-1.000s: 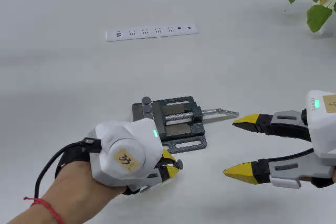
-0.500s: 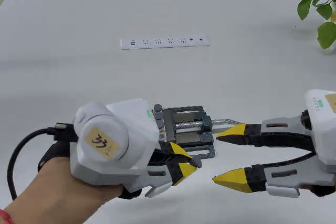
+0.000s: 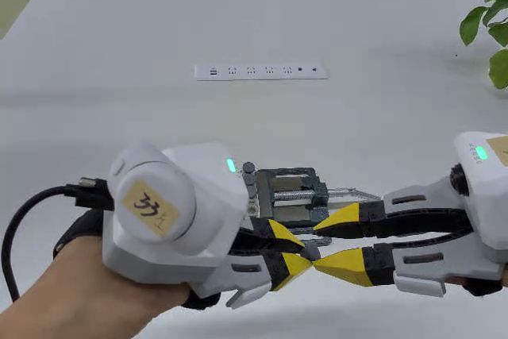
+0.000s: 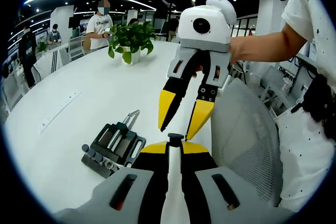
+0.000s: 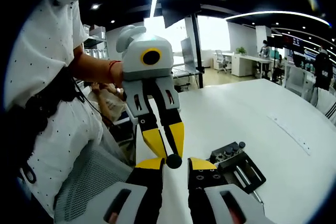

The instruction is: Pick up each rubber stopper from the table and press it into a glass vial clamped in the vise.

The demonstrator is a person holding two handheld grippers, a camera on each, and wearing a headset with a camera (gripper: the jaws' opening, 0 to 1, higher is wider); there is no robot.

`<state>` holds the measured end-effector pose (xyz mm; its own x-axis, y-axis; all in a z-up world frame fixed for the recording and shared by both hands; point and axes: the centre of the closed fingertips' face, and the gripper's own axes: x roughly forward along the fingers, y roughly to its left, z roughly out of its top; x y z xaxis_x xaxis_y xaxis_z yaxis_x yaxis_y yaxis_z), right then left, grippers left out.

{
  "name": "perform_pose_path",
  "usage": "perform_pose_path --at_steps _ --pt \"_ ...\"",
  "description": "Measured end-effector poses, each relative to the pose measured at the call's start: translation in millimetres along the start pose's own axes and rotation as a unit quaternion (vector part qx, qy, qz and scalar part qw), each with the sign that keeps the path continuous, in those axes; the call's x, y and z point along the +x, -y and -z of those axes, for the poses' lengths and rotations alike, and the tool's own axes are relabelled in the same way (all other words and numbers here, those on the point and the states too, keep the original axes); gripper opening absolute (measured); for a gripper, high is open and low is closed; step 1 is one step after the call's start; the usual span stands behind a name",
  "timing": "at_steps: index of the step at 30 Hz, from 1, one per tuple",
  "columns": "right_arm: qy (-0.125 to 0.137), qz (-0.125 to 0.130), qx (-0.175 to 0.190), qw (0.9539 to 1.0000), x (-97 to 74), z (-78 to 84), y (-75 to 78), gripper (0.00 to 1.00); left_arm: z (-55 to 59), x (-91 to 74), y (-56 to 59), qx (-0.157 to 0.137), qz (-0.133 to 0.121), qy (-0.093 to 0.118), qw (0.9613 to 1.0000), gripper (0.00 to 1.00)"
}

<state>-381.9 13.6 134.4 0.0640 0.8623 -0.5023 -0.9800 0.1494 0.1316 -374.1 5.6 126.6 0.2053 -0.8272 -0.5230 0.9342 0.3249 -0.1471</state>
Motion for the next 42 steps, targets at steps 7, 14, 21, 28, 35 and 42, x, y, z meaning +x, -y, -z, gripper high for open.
perform_pose_path --at_steps 7,14,21,28,35,42 --pt "0.0 -0.005 -0.002 1.0 -0.8 -1.2 -3.0 0.08 -0.9 -2.4 1.8 0.001 -0.001 0.001 1.0 0.04" --pt "-0.001 -0.008 -0.002 1.0 -1.3 -1.1 -4.9 0.07 -1.6 -4.0 3.5 0.006 0.0 0.001 1.0 0.04" --pt "0.0 -0.008 -0.004 1.0 -1.1 -1.3 -6.5 0.07 -1.3 -4.5 4.0 0.014 0.002 -0.003 0.9999 0.04" --pt "0.0 -0.015 0.005 0.9999 -0.5 -1.0 -8.3 0.07 -1.0 -5.5 6.1 0.024 0.007 -0.005 0.9997 0.04" --pt "0.002 -0.017 0.009 0.9998 -0.6 -1.9 -9.1 0.07 -1.5 -6.8 7.2 0.031 0.01 -0.006 0.9994 0.04" --pt "0.0 -0.027 0.014 0.9995 -0.8 -1.5 -12.3 0.07 -2.4 -7.5 11.6 0.048 0.019 -0.008 0.9987 0.04"
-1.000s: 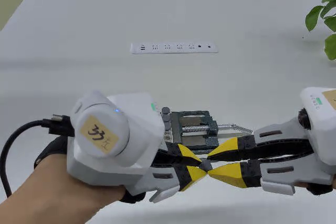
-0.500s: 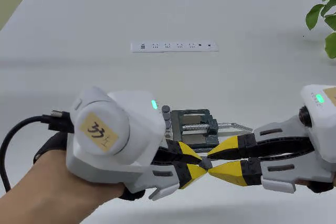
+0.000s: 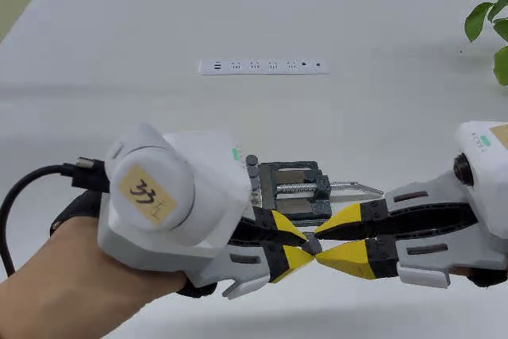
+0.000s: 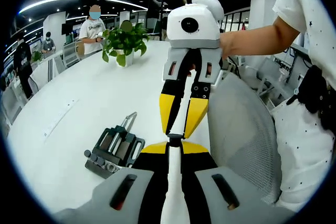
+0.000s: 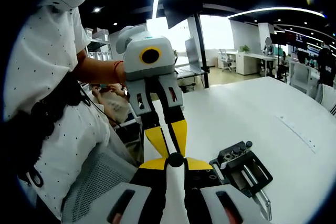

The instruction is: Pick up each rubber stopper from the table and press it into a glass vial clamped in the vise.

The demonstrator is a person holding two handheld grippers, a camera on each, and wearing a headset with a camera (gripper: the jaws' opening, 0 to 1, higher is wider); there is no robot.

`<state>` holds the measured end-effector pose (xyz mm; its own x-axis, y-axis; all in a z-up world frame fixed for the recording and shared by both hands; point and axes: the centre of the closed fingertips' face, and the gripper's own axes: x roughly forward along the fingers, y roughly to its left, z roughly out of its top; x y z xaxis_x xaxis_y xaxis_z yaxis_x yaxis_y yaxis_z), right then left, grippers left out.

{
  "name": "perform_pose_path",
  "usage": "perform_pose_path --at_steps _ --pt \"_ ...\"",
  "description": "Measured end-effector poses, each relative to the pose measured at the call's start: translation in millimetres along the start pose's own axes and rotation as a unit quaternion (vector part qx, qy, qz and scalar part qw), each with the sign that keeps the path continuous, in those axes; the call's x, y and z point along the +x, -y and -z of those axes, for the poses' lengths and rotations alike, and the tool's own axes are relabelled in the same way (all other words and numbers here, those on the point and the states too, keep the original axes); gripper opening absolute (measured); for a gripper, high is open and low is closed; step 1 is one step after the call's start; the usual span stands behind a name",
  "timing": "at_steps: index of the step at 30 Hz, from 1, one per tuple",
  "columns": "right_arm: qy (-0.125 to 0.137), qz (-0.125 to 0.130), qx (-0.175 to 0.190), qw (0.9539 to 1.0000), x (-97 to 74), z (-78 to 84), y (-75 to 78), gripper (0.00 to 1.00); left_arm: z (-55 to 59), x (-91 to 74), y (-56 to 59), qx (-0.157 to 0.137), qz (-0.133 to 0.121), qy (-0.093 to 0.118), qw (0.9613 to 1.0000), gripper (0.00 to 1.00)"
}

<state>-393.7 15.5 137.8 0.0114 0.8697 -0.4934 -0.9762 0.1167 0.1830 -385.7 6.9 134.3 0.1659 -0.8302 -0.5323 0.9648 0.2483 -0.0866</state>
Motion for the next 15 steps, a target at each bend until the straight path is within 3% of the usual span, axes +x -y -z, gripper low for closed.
perform_pose_path --at_steps 15 --pt "-0.006 -0.015 -0.002 0.9999 3.1 -1.4 -6.7 0.06 -0.8 -2.6 5.1 0.014 0.012 -0.004 0.9998 0.04"
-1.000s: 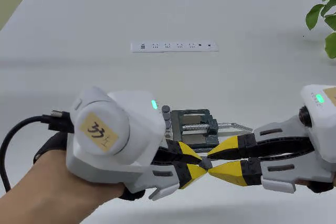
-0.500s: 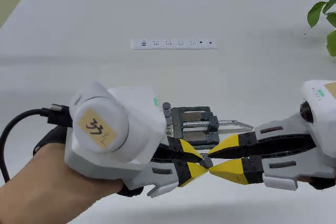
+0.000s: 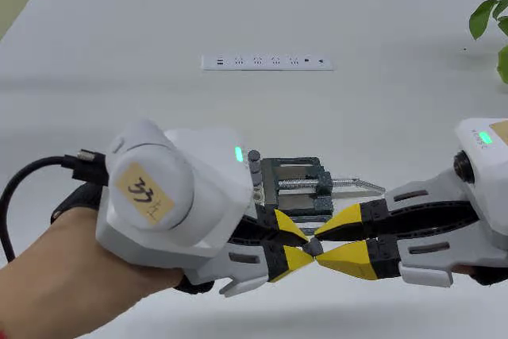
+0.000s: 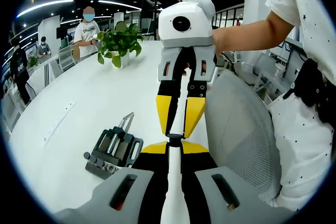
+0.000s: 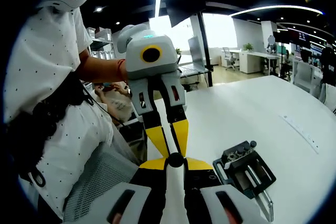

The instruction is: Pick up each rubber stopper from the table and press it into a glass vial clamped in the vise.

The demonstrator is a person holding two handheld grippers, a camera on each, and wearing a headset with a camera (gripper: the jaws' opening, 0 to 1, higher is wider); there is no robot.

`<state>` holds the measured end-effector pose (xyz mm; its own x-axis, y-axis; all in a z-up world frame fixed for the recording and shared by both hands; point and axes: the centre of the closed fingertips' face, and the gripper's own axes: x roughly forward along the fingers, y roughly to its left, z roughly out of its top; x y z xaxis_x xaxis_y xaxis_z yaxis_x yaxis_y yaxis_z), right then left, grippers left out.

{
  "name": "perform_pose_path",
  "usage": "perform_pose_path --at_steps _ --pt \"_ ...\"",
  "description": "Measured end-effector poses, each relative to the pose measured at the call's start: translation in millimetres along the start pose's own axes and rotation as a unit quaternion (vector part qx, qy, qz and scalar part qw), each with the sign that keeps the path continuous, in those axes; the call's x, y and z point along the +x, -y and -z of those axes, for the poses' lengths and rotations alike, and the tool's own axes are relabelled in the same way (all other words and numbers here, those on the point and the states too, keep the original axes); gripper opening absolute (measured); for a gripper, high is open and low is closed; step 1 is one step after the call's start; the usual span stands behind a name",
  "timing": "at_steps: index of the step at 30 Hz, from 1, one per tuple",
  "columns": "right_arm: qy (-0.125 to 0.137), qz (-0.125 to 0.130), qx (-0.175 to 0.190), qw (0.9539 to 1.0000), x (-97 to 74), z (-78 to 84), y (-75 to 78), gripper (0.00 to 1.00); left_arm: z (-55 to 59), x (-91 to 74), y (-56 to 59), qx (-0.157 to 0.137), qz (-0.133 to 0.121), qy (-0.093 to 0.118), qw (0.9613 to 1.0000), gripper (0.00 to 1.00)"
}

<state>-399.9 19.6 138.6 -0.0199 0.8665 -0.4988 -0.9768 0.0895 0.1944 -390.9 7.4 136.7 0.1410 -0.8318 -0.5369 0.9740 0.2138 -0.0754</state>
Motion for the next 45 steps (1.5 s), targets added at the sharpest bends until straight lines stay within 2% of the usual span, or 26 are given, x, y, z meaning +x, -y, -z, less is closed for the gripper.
perform_pose_path --at_steps 6,15,25,32,36,45 --pt "0.003 0.009 -0.004 0.9999 -1.0 -1.8 2.9 0.06 -1.1 -0.9 -3.0 -0.016 -0.006 0.006 0.9998 0.04" --pt "-0.005 0.01 -0.006 0.9999 1.6 0.8 2.6 0.05 2.1 -0.3 -1.5 -0.012 -0.006 0.004 0.9999 0.04" --pt "-0.01 0.013 -0.002 0.9999 5.5 1.2 6.5 0.05 6.9 -2.1 -6.2 -0.015 -0.013 0.012 0.9997 0.04" --pt "-0.018 0.008 0.004 0.9998 10.7 2.5 8.3 0.05 13.7 -3.1 -7.8 -0.021 -0.018 0.021 0.9994 0.05" --pt "-0.023 0.007 0.005 0.9997 13.2 0.9 10.8 0.05 18.0 -5.0 -9.5 -0.034 -0.024 0.03 0.9987 0.11" --pt "-0.036 0.02 0.009 0.9991 19.3 -6.5 28.3 0.05 38.6 -17.1 -22.0 -0.063 -0.061 0.04 0.9954 0.22"
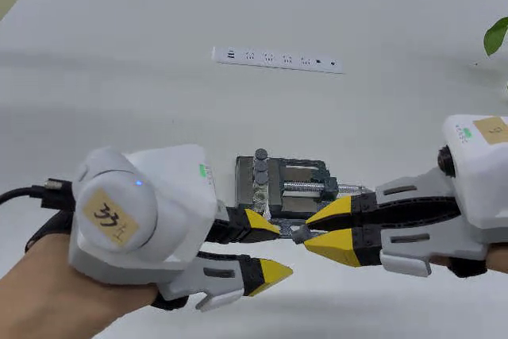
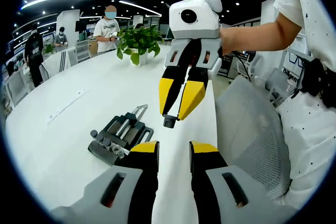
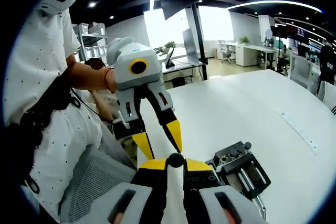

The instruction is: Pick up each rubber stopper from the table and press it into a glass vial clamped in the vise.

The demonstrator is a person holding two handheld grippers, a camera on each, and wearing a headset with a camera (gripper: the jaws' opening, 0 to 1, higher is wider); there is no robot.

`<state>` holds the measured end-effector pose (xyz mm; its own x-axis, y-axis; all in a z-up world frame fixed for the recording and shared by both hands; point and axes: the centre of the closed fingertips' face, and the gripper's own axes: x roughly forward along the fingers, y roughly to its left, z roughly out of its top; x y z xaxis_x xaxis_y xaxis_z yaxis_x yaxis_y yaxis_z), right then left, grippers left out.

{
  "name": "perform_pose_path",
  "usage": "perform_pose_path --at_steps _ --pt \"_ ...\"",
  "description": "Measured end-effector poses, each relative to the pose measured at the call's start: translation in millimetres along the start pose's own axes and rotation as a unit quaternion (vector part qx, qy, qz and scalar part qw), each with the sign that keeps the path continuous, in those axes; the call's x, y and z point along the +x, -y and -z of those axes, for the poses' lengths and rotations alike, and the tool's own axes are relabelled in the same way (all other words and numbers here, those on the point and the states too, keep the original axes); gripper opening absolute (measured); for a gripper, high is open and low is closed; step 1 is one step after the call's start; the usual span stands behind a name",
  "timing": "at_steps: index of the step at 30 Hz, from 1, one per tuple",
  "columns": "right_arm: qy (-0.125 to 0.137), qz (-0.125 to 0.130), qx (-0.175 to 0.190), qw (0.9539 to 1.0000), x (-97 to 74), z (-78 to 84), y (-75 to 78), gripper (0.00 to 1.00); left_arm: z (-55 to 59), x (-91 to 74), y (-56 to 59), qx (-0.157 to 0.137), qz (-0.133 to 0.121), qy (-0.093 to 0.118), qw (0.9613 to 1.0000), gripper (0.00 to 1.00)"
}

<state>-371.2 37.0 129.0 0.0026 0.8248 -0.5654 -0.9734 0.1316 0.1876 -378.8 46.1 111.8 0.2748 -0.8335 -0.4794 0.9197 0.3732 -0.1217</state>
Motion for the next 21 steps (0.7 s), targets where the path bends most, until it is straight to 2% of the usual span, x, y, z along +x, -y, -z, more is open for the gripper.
perform_pose_path --at_steps 5,11,18,21 --pt "-0.014 0.011 0.0 0.9998 8.5 -2.7 11.8 0.05 9.0 -9.8 -16.6 -0.012 -0.034 0.011 0.9993 0.33" --pt "-0.041 0.03 0.002 0.9987 20.5 -2.8 31.9 0.05 16.4 -21.4 -35.8 -0.024 -0.072 0.033 0.9966 0.46" --pt "-0.084 0.055 -0.002 0.995 30.7 0.0 58.1 0.05 24.3 -27.8 -48.0 -0.031 -0.09 0.048 0.9943 0.55" --pt "-0.106 0.06 -0.008 0.9925 35.7 2.0 64.7 0.05 27.4 -30.0 -54.2 -0.031 -0.1 0.054 0.993 0.61"
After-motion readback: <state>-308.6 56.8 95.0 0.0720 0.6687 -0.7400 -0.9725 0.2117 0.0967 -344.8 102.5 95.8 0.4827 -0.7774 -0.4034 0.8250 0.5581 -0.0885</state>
